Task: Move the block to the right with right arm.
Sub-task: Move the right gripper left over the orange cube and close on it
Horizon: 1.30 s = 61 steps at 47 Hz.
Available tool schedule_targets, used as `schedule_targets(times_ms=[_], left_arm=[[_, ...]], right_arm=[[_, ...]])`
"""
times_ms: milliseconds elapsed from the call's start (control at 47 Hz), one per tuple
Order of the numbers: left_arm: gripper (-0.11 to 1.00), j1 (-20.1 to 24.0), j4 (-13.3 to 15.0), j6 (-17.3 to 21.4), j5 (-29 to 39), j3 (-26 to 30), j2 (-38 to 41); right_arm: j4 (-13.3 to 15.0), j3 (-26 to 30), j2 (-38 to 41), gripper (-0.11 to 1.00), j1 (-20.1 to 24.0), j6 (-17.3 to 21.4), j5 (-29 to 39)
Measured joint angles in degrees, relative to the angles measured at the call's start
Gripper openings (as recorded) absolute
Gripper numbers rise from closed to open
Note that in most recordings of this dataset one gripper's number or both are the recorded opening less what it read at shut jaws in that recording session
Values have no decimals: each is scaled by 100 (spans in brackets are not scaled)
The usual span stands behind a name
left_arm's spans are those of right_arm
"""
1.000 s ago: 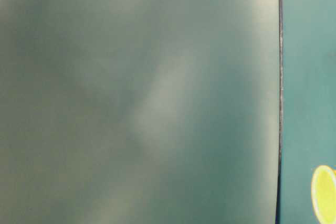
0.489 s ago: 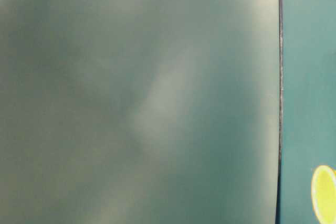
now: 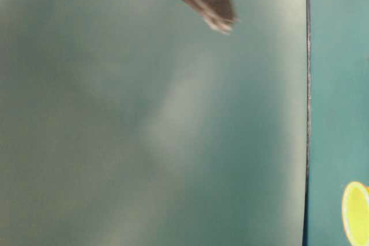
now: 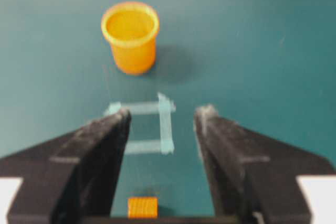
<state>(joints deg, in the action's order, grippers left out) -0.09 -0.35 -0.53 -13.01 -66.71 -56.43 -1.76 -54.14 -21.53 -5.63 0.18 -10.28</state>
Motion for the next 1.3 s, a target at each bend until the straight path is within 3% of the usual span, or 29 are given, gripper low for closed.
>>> schedule_targets(times_ms=[596, 1298], left_arm=[[0, 0, 0, -62, 255, 0, 0], [0, 0, 0, -62, 325, 0, 0]], right_arm=[[-9, 62, 1723, 58, 132, 18, 0], [-18, 88, 2268, 60, 229, 167, -9]])
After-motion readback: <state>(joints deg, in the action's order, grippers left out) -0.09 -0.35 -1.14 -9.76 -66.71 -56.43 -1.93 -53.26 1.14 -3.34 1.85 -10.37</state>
